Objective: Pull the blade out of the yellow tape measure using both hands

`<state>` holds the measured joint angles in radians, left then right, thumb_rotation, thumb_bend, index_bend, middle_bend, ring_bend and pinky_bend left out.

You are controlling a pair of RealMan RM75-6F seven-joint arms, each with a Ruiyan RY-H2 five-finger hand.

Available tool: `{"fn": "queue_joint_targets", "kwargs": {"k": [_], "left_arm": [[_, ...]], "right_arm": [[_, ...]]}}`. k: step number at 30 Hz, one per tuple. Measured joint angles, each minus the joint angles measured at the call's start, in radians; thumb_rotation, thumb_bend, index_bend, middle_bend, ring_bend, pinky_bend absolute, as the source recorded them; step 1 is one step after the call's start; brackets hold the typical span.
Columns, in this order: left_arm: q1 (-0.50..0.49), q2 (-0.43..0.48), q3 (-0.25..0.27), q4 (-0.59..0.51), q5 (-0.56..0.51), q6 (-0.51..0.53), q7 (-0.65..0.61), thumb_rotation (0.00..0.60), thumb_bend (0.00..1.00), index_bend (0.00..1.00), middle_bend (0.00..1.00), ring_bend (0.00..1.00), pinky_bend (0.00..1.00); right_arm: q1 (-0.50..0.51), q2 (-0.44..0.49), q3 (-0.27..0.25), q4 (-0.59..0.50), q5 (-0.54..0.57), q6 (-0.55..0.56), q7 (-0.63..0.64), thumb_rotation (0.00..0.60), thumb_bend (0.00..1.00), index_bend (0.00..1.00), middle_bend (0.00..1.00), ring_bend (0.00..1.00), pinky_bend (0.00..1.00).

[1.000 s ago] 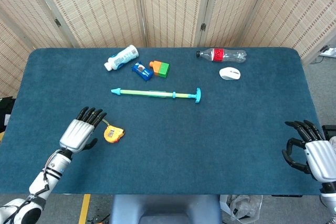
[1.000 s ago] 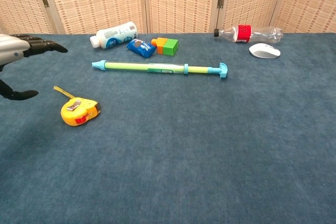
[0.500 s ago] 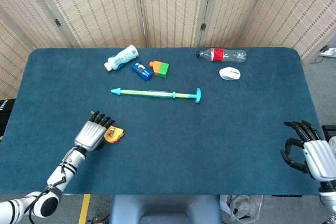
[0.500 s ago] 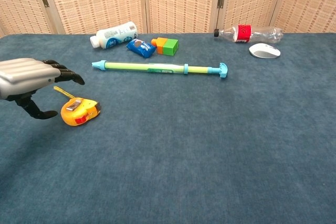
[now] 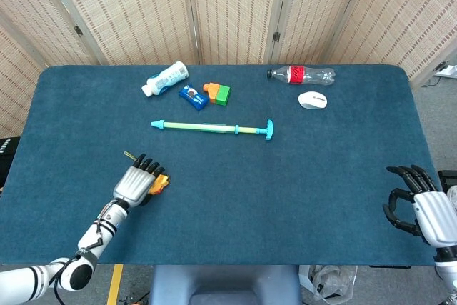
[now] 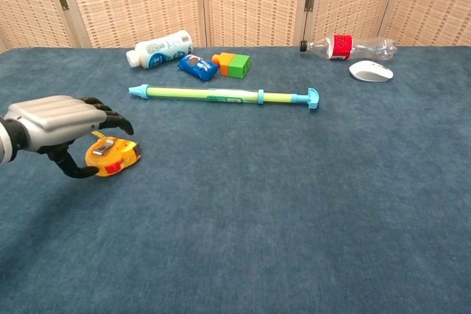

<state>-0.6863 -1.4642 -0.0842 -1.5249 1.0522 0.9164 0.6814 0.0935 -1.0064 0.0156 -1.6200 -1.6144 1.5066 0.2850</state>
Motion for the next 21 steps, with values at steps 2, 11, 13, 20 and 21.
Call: {"fn": "queue_joint_targets", "kwargs": {"k": [2, 11, 13, 20, 21], "left_arm": [[-0.007, -0.007, 0.001, 0.009, -0.007, -0.002, -0.001, 0.6, 0.41, 0.21, 0.21, 0.14, 0.02], [-0.019, -0.019, 0.015, 0.037, -0.027, 0.001, -0.001, 0.6, 0.44, 0.27, 0.25, 0.16, 0.02], [-0.021, -0.023, 0.016, 0.045, -0.031, 0.0, -0.006, 0.6, 0.44, 0.28, 0.27, 0.17, 0.02], [-0.024, -0.039, 0.015, 0.085, -0.019, 0.005, -0.051, 0.6, 0.44, 0.42, 0.44, 0.31, 0.08], [-0.024, -0.041, 0.015, 0.091, -0.015, 0.005, -0.059, 0.6, 0.44, 0.42, 0.46, 0.32, 0.08]], "right_arm": [[-0.001, 0.0, 0.0, 0.001, 0.002, 0.0, 0.001, 0.6, 0.46, 0.25, 0.21, 0.13, 0.08], [0.0, -0.002, 0.001, 0.003, 0.005, -0.006, 0.002, 0.6, 0.46, 0.25, 0.21, 0.13, 0.08], [0.001, -0.003, 0.001, 0.003, 0.004, -0.007, 0.001, 0.6, 0.46, 0.25, 0.21, 0.13, 0.08], [0.006, -0.002, 0.001, -0.004, -0.002, -0.012, -0.007, 0.6, 0.46, 0.25, 0.21, 0.13, 0.08], [0.007, -0.002, 0.001, -0.006, -0.002, -0.013, -0.008, 0.6, 0.46, 0.25, 0.21, 0.13, 0.08]]}}
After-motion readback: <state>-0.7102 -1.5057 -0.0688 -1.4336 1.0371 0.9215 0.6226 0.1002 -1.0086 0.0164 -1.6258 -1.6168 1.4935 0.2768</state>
